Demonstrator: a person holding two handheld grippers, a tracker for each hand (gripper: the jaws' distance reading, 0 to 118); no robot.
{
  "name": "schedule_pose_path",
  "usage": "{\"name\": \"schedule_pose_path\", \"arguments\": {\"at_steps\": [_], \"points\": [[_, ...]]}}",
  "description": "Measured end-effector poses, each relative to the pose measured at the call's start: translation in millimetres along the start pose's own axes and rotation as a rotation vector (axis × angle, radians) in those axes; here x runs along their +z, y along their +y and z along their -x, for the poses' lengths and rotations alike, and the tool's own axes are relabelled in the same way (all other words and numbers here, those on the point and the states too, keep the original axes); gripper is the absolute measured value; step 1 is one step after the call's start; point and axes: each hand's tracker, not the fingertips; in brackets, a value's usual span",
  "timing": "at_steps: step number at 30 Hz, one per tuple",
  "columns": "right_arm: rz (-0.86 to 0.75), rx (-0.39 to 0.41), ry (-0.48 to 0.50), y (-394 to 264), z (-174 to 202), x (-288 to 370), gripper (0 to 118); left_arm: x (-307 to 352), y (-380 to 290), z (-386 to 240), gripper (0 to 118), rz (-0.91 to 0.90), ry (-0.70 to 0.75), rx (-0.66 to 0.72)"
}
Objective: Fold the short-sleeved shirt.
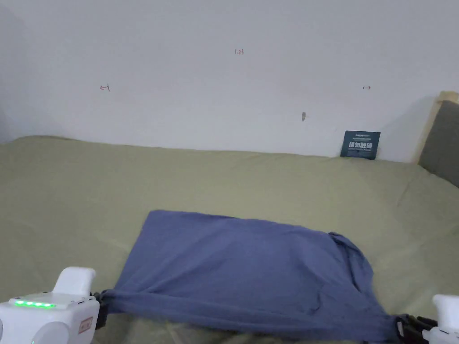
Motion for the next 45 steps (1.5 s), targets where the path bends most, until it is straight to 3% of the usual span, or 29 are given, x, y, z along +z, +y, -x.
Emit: {"name": "schedule_pose_path", "arguments": {"at_steps": [6,12,13,14,15,16,17,18,19,23,25,26,27,28,31,37,43,44,45], "points": [[0.044,-0.001,0.007,-43.1,-4.8,28.3,4,28.9,-41.8,8.5,0,0.024,-0.028,0.025],[0.079,-0.021,0.016,-54.7,-6.7,16.5,4,25.7,-54.4,8.7,0,0.046,-0.037,0.038],[0.085,-0.016,0.018,-55.4,-5.5,14.3,4,25.3,-56.2,7.2,0,0.054,-0.039,0.040],[0.095,-0.013,0.022,-55.8,-4.6,12.1,14,23.9,-58.2,7.2,1,0.059,-0.041,0.046],[0.104,-0.019,0.024,-56.0,-3.5,10.4,41,21.9,-60.4,7.6,9,0.068,-0.049,0.050],[0.114,-0.033,0.020,-56.2,-4.1,8.7,70,19.6,-62.4,7.8,33,0.080,-0.056,0.052],[0.129,-0.041,0.033,-57.8,-6.0,5.3,81,17.6,-65.4,8.5,87,0.089,-0.048,0.059],[0.126,-0.046,0.019,-58.8,-6.5,4.1,81,15.5,-68.4,10.2,117,0.095,-0.048,0.075],[0.121,-0.048,0.010,-57.9,-5.6,6.0,81,13.6,-70.4,11.4,118,0.108,-0.049,0.096],[0.069,-0.062,-0.032,-51.3,-4.3,12.5,81,32.6,-63.1,9.2,117,0.036,-0.039,0.144],[0.005,-0.075,-0.058,-45.4,-2.0,20.3,77,41.4,-60.0,7.9,101,-0.006,-0.040,0.162],[-0.043,-0.077,-0.074,-43.6,-0.2,25.4,55,47.8,-58.4,6.4,73,-0.046,-0.030,0.170],[-0.079,-0.080,-0.067,-43.9,3.0,31.5,18,54.2,-57.1,4.5,38,-0.073,-0.018,0.165],[-0.115,-0.075,-0.079,-42.3,6.5,38.0,2,60.9,-56.0,2.4,2,-0.105,-0.001,0.160],[-0.174,-0.032,-0.121,-43.4,13.9,45.5,2,71.2,-59.3,-2.3,0,-0.166,0.046,0.143],[-0.127,-0.002,-0.101,-53.2,16.8,41.6,2,59.2,-63.7,7.0,0,-0.073,0.008,0.114],[-0.064,-0.009,-0.083,-63.4,11.0,32.1,2,32.7,-69.4,26.4,0,0.057,-0.048,0.175],[-0.055,-0.013,-0.082,-64.8,9.9,30.1,2,27.1,-68.2,30.6,4,0.064,-0.047,0.175],[-0.047,-0.016,-0.079,-66.0,8.7,28.2,2,24.9,-65.8,33.2,24,0.075,-0.060,0.177]]}}
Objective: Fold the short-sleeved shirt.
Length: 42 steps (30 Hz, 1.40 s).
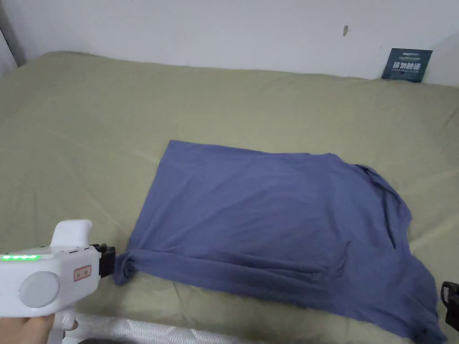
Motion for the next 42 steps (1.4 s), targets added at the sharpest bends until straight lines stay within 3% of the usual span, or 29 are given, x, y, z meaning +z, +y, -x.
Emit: {"name": "schedule_pose_path", "arguments": {"at_steps": [1,2,7,8,10,11,13,14,15,17,18,19,24,25,26,27,30,35,42], "points": [[0.012,-0.003,0.004,-0.8,-1.4,-2.4,2,-4.3,1.7,1.9,67,0.011,-0.005,0.008],[0.020,-0.009,0.002,0.9,3.4,0.5,2,-10.5,2.4,3.3,118,0.023,-0.017,0.020],[0.045,-0.031,0.008,-1.5,1.9,-0.3,2,-45.6,3.7,5.1,111,0.122,-0.020,0.011],[0.054,-0.030,0.009,-2.7,1.7,-1.1,2,-47.4,3.5,-0.6,88,0.135,-0.001,0.004],[0.075,-0.025,0.007,-4.9,-2.1,-2.2,2,-50.6,2.7,-3.4,8,0.159,0.006,-0.032],[0.082,-0.025,0.010,-5.9,-4.6,-2.0,2,-49.3,1.8,-5.0,3,0.158,0.013,-0.038],[0.098,-0.026,0.010,-7.2,-7.3,0.1,3,-40.9,0.1,-14.3,3,0.138,-0.036,-0.019],[0.106,-0.026,0.015,-7.9,-14.6,-2.5,16,-40.4,-0.2,-17.9,3,0.150,-0.019,-0.043],[0.129,-0.030,0.036,-8.4,-19.5,-4.5,43,-40.5,-1.8,-19.2,3,0.145,-0.018,-0.056],[0.185,-0.030,0.077,-9.6,-23.3,-9.2,65,-33.9,-1.5,-24.4,3,0.148,-0.014,-0.039],[0.229,-0.069,0.140,-11.0,-26.6,-14.3,80,-33.3,-1.9,-23.6,3,0.146,-0.015,-0.024],[0.265,-0.089,0.174,-13.4,-29.9,-19.9,84,-32.6,-2.2,-22.9,3,0.146,-0.022,-0.007],[0.351,0.005,0.087,-36.0,-30.4,-55.9,81,-26.4,0.2,-30.2,3,0.144,-0.018,-0.008],[0.372,0.010,0.084,-37.4,-34.1,-59.0,68,-25.8,0.8,-31.0,3,0.145,-0.014,-0.013],[0.352,-0.003,0.103,-36.7,-32.1,-54.3,10,-24.1,1.0,-31.9,3,0.145,-0.012,-0.015],[0.336,-0.002,0.093,-35.5,-31.9,-50.4,4,-22.1,1.4,-32.4,3,0.142,-0.011,-0.016],[0.302,-0.020,0.117,-25.6,-36.3,-38.4,4,-20.2,6.9,-29.3,3,0.140,-0.020,-0.016],[0.225,0.016,0.120,13.7,-28.0,-34.7,4,-13.3,28.5,-28.8,3,0.125,-0.044,-0.050],[0.180,0.071,0.109,84.0,-21.7,-77.2,4,-32.7,94.7,-34.7,3,0.102,-0.078,-0.086]]}}
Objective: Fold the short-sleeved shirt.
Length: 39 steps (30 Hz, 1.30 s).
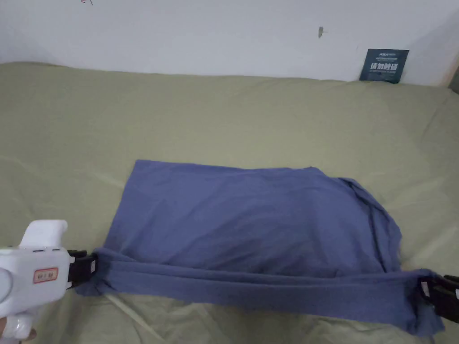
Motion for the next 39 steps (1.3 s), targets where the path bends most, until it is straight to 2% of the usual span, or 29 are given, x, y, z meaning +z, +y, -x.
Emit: {"name": "schedule_pose_path", "arguments": {"at_steps": [6,10,15,16,17,18,19,22,24,25,26,27,28,30,32,34,35,36,37,38,39], "points": [[0.016,0.035,-0.007,58.2,-11.5,-49.4,4,-47.1,52.0,6.0,3,0.013,-0.012,0.038],[0.055,0.048,-0.021,74.7,-16.7,-85.0,4,-76.9,73.4,0.2,3,0.032,-0.006,0.029],[0.102,0.015,-0.028,77.7,-24.5,-116.0,6,-107.3,87.0,-2.1,5,0.053,0.004,0.026],[0.127,-0.015,-0.019,76.2,-21.5,-116.3,14,-111.0,86.9,-0.8,14,0.055,-0.001,0.035],[0.133,-0.033,-0.023,74.2,-20.8,-116.3,54,-113.4,86.3,1.1,52,0.049,-0.003,0.051],[0.131,-0.047,-0.021,70.0,-20.7,-114.6,78,-111.9,82.6,1.0,95,0.041,0.006,0.060],[0.133,-0.050,-0.016,65.1,-20.2,-111.1,82,-111.9,79.0,2.1,118,0.039,0.012,0.059],[0.127,-0.055,0.007,56.6,-13.2,-85.1,82,-93.0,63.6,2.5,115,0.009,0.026,0.051],[0.109,-0.066,0.004,42.9,-12.1,-69.7,79,-77.8,49.1,3.8,105,-0.016,0.052,0.045],[0.104,-0.065,-0.008,36.5,-10.2,-60.4,71,-67.2,40.1,4.1,87,-0.046,0.080,0.031],[0.052,-0.071,-0.015,29.3,-8.5,-50.4,37,-56.2,40.4,6.3,48,-0.058,0.095,0.019],[0.037,-0.084,-0.002,24.3,-7.6,-42.7,8,-49.4,34.4,7.1,12,-0.066,0.105,0.017],[0.034,-0.090,-0.027,19.3,-7.3,-37.7,5,-44.6,26.6,7.2,0,-0.063,0.120,0.016],[0.010,-0.066,-0.063,8.3,-3.5,-31.2,5,-45.2,16.3,14.7,0,-0.059,0.122,0.020],[0.023,-0.089,-0.047,2.6,-5.1,-30.4,5,-49.2,10.2,20.6,0,0.007,0.050,0.045],[0.027,-0.105,-0.040,-1.5,-4.6,-29.8,5,-50.9,5.9,18.3,2,-0.008,0.053,0.054],[0.028,-0.107,-0.046,-2.6,-3.5,-30.0,5,-54.9,5.5,17.2,8,-0.006,0.055,0.054],[0.032,-0.109,-0.048,-3.2,-3.2,-30.2,5,-58.4,5.6,16.7,33,-0.006,0.059,0.058],[0.036,-0.114,-0.043,-2.5,-4.4,-32.2,5,-64.4,7.6,17.2,86,-0.008,0.068,0.054],[0.037,-0.118,-0.040,-2.4,-4.2,-32.4,5,-72.0,6.5,12.3,118,0.042,0.058,0.064],[0.039,-0.118,-0.040,-2.2,-3.5,-33.1,5,-74.2,4.4,8.2,113,0.042,0.050,0.069]]}}
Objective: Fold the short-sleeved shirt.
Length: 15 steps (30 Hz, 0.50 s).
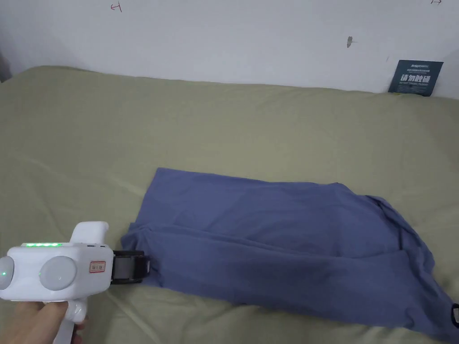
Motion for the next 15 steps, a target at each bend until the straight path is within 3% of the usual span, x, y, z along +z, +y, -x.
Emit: {"name": "schedule_pose_path", "arguments": {"at_steps": [4,5,6,8,9,10,11,12,13,15], "points": [[0.010,0.000,0.003,-0.1,-3.8,-6.7,5,-25.6,4.7,-12.3,108,0.042,0.026,-0.004],[0.016,0.001,0.002,-1.6,-5.2,-7.4,5,-29.8,3.2,-16.5,82,0.062,0.064,-0.035],[0.021,0.004,0.002,-1.9,-5.5,-8.0,5,-29.8,2.0,-17.9,44,0.059,0.086,-0.051],[0.031,0.007,0.006,-2.0,-6.9,-8.9,5,-27.3,1.2,-14.5,13,0.049,0.050,-0.056],[0.035,0.008,0.008,-2.9,-9.9,-8.7,5,-24.0,1.7,-14.6,9,0.045,0.003,-0.076],[0.036,0.008,0.009,-3.1,-10.9,-8.0,14,-22.6,2.3,-12.2,9,0.069,-0.063,-0.060],[0.034,0.001,0.020,-2.8,-11.9,-7.0,53,-19.3,5.4,-10.7,9,0.062,-0.013,-0.063],[0.038,-0.011,0.035,-0.2,-11.5,-7.4,81,-18.8,5.7,-10.1,9,0.063,-0.021,-0.069],[0.066,-0.046,0.061,0.3,-11.4,-8.9,92,-19.5,6.8,-11.6,9,0.075,-0.023,-0.071],[0.096,-0.064,0.094,0.7,-10.0,-14.7,91,-10.8,6.4,-23.6,9,0.073,-0.014,-0.071]]}}
